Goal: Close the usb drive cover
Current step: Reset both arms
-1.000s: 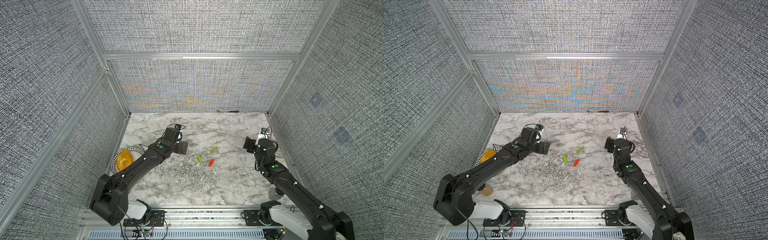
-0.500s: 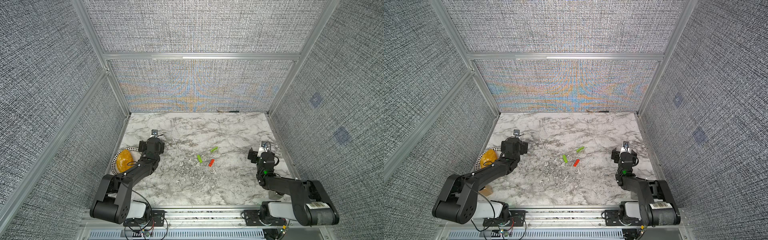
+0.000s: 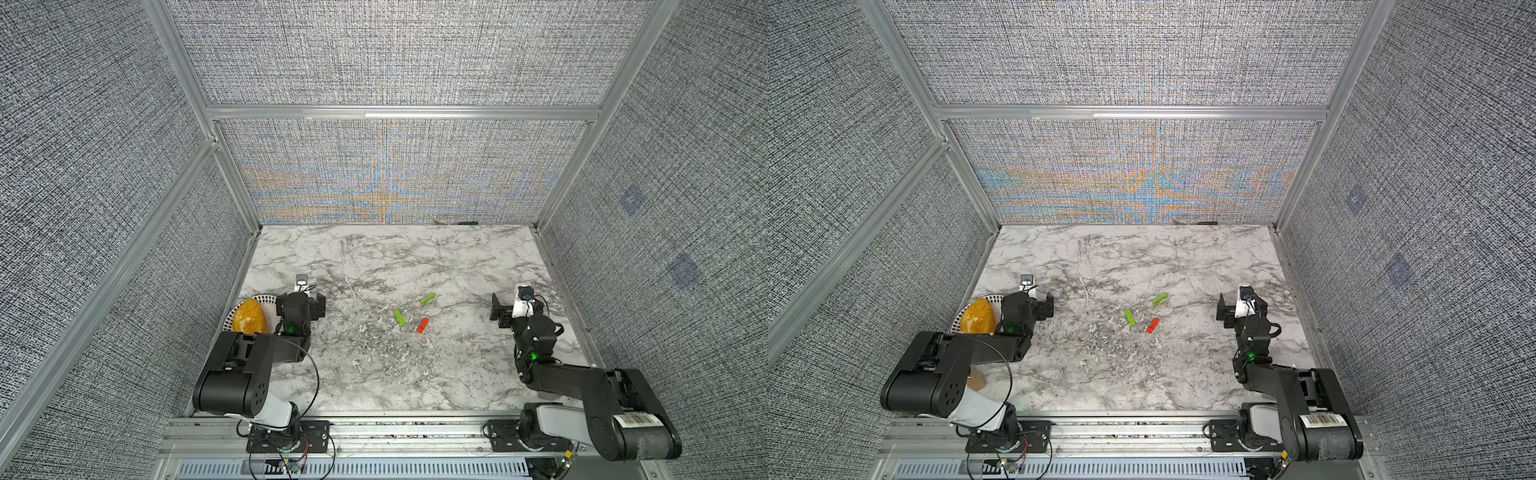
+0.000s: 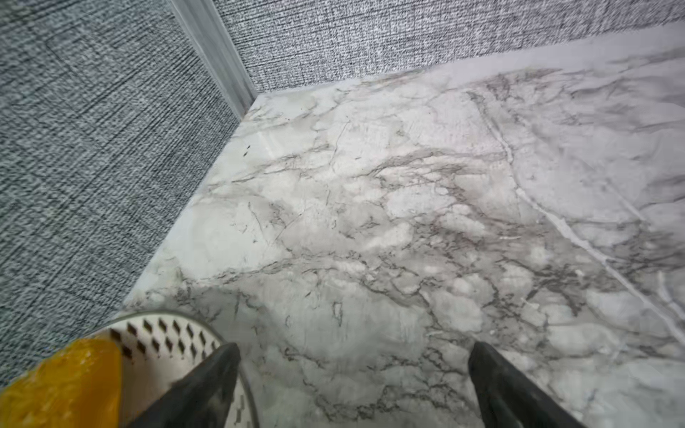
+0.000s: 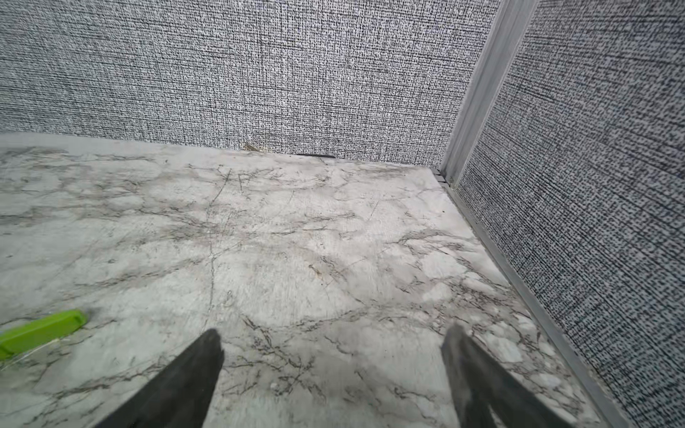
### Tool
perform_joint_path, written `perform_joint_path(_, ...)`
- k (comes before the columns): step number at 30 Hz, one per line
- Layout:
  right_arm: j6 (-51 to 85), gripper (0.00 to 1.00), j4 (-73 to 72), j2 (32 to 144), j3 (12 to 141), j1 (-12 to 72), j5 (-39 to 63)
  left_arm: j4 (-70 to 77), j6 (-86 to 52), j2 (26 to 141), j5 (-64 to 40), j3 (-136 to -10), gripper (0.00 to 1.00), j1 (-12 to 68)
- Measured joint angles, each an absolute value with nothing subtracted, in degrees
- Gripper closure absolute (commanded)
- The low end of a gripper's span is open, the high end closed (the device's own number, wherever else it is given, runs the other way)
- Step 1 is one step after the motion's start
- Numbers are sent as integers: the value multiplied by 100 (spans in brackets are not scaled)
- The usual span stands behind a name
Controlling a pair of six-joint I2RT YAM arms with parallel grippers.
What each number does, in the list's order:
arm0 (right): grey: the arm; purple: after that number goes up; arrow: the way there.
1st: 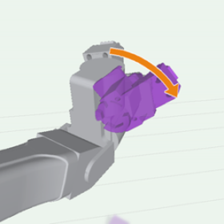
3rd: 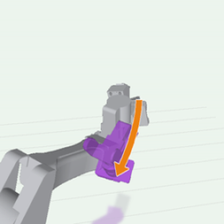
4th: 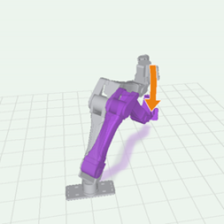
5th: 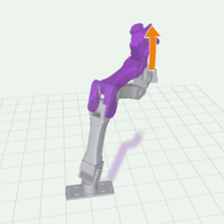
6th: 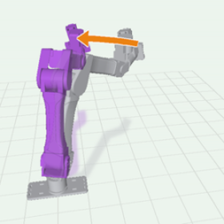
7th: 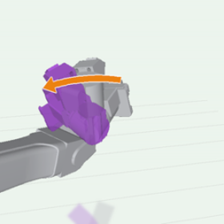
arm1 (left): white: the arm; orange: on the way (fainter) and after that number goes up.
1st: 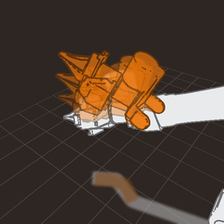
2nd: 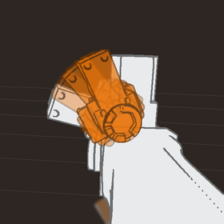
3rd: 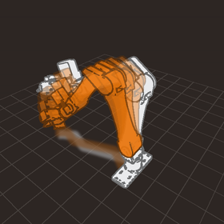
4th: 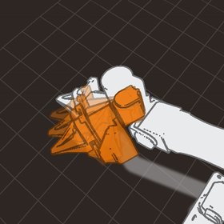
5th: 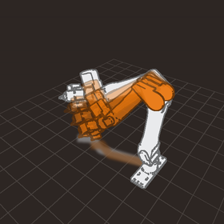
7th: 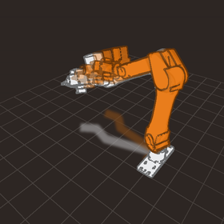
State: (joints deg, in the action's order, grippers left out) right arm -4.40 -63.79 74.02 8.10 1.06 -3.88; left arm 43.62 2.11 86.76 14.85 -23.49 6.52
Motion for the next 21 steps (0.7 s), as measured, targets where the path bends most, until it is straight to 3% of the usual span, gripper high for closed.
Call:
perform_joint_path(3, -379, 5, -6834, 7627, 729, 110, -143, 4405, 86, 8602, 1481, -2462, 0, 528)
perform_joint_path(7, -419, 2, -7719, 8718, 508, 338, -99, 4272, 38, 8595, 1341, -2451, 0, 534)
perform_joint_path(21, -54, 2, -7439, 8816, 1146, 261, -886, 4189, -3, 8595, 1334, -2453, 0, 528)
